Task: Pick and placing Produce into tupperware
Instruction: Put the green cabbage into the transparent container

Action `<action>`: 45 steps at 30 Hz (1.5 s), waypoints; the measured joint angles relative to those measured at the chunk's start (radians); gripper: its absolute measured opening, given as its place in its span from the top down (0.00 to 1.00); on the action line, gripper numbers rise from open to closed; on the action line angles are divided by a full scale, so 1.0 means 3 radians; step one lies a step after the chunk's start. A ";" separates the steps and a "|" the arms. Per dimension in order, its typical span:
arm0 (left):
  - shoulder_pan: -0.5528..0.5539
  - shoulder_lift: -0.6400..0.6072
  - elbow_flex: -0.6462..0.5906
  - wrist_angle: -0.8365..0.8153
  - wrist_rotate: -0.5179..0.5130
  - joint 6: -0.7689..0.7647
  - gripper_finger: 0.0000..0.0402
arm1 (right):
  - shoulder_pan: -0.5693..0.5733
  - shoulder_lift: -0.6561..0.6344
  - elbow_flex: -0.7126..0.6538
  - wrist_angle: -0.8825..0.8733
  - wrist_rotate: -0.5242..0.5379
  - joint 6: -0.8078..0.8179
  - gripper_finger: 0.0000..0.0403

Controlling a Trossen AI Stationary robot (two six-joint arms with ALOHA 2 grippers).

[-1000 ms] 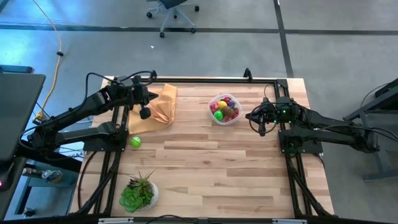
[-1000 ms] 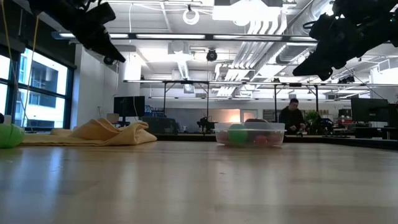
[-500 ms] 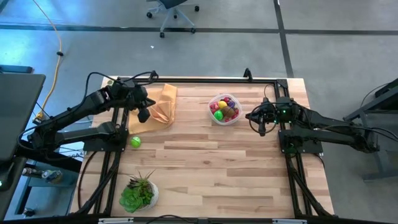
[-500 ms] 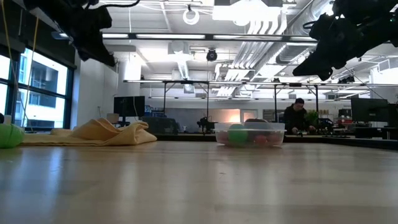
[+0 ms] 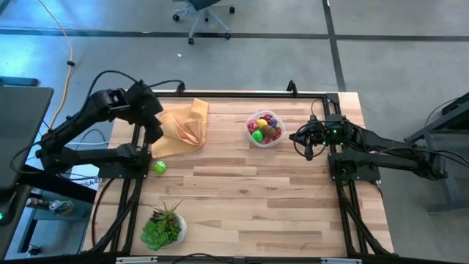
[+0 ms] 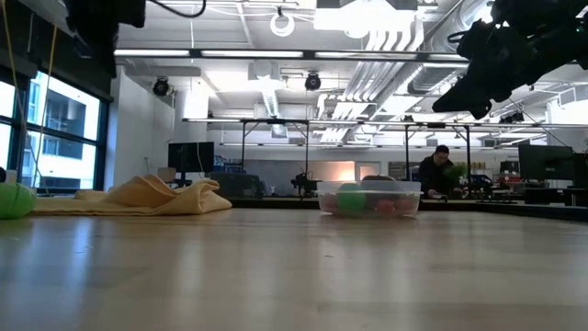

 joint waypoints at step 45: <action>0.0000 0.0187 -0.0010 -0.0603 0.0410 0.0139 0.95 | 0.0000 0.0000 0.0000 0.0000 0.0000 0.0000 0.93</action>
